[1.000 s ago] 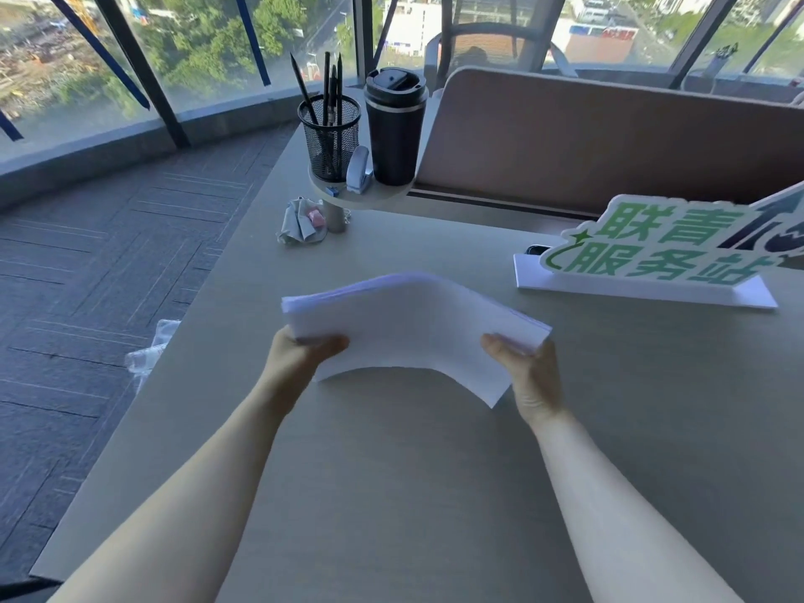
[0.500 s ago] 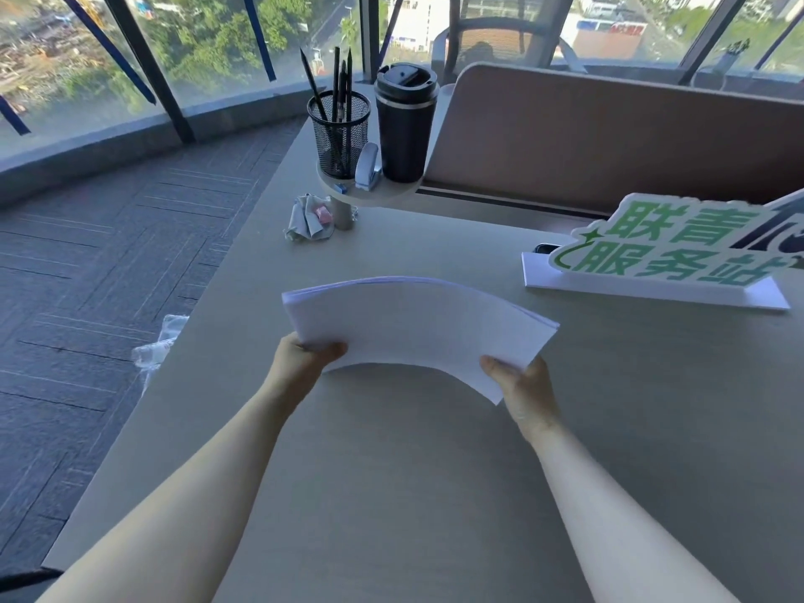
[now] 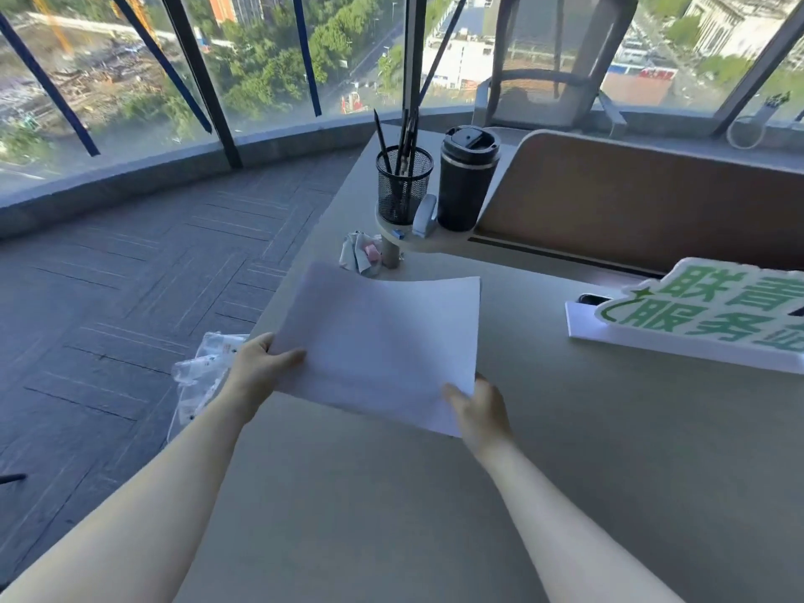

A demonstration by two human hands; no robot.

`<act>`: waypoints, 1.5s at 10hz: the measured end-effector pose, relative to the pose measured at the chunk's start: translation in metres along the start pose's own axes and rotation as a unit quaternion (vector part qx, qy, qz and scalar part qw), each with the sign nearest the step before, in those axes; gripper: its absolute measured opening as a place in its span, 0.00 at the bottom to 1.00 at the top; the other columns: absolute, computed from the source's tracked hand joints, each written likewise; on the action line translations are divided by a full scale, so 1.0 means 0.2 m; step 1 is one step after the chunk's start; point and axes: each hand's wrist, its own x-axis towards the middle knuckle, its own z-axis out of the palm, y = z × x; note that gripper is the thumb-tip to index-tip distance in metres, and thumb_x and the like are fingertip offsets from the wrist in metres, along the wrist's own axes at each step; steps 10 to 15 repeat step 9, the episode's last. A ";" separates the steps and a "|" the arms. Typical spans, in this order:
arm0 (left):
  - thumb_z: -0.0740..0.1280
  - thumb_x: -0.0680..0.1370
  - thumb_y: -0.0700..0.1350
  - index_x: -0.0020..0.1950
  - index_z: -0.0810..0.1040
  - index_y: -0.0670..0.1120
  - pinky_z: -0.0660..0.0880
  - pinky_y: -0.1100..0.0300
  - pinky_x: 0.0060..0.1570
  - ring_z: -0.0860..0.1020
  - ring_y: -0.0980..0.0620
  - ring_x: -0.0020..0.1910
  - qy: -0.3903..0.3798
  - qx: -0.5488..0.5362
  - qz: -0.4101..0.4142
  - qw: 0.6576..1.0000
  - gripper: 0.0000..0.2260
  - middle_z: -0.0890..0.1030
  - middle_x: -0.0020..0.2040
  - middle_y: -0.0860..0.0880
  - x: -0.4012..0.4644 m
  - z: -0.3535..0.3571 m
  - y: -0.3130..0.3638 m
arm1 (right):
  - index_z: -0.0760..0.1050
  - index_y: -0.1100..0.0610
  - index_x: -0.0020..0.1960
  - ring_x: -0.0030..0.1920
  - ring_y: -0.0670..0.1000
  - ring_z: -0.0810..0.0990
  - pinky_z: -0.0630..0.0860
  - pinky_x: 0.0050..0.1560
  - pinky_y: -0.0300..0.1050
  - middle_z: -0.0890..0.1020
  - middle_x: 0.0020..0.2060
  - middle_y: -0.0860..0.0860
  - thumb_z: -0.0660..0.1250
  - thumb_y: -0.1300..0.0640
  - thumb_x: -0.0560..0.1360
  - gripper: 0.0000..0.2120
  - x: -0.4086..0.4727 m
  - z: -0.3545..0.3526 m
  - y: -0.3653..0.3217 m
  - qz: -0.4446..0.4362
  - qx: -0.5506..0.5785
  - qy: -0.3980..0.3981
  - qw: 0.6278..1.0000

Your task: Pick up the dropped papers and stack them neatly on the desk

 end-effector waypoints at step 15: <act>0.66 0.74 0.55 0.68 0.71 0.42 0.70 0.44 0.59 0.71 0.37 0.63 0.153 0.370 -0.027 0.916 0.27 0.72 0.65 0.38 0.35 -0.13 -0.33 | 0.73 0.60 0.59 0.57 0.60 0.79 0.70 0.51 0.50 0.80 0.56 0.59 0.50 0.36 0.78 0.29 0.25 0.39 -0.01 0.180 -0.289 0.052 0.939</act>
